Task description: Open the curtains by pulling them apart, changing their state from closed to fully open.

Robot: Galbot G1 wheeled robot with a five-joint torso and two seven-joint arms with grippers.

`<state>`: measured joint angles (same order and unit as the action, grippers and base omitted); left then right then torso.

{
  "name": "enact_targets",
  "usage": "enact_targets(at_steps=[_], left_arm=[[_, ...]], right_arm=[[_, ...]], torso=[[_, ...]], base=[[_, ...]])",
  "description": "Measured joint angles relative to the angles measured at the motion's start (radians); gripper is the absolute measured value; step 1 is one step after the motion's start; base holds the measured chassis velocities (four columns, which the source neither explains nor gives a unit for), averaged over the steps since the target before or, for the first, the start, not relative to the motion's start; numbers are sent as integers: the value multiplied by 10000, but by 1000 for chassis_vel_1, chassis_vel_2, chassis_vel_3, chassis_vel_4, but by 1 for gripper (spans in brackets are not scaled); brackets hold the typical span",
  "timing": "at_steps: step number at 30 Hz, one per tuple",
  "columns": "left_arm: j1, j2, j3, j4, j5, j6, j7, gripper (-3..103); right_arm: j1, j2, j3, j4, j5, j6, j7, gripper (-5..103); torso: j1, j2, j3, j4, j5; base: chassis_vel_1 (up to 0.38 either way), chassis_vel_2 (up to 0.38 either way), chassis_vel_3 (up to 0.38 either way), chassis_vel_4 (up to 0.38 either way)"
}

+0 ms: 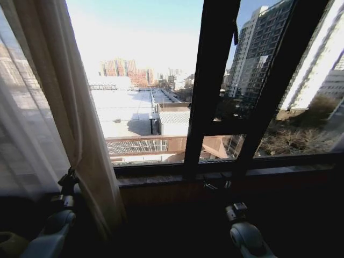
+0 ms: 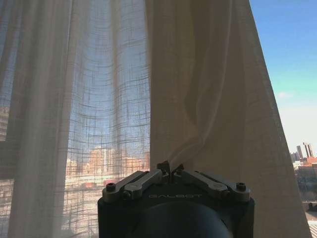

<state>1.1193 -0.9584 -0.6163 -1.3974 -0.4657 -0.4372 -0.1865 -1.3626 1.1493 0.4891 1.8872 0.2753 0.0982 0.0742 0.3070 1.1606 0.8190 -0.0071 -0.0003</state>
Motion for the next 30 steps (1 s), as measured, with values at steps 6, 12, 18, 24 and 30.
enact_targets(at_steps=[6, 12, 18, 24, 30], left_arm=[[-67, -50, 48, 12, 8, -11, 30, 0], [-30, -41, 37, 11, 8, -35, 36, 0], [79, -5, -8, -16, 8, -68, 55, 0], [157, -67, 147, -222, 0, -406, 524, 0], [-135, -228, 660, -161, -13, -610, 880, 0]], right_arm=[[0, -1, 1, 0, 0, 0, 0, 100], [0, -1, 2, 0, 0, 0, 0, 100], [0, -1, 2, 0, 0, 0, 1, 100], [0, -1, 2, 0, 0, 0, 1, 100], [0, 0, 0, 0, 0, 0, 0, 100]], torso=[[-1, -1, 1, -7, 8], [0, -1, 1, -5, 4], [-1, 0, 1, -2, 2], [-1, -1, 1, -4, 8], [0, 0, 0, 0, -3]], base=[[0, 0, 0, 0], [0, 0, 0, 0], [30, 23, -26, -11], [112, 98, -88, -94], [90, 66, -84, -79]])
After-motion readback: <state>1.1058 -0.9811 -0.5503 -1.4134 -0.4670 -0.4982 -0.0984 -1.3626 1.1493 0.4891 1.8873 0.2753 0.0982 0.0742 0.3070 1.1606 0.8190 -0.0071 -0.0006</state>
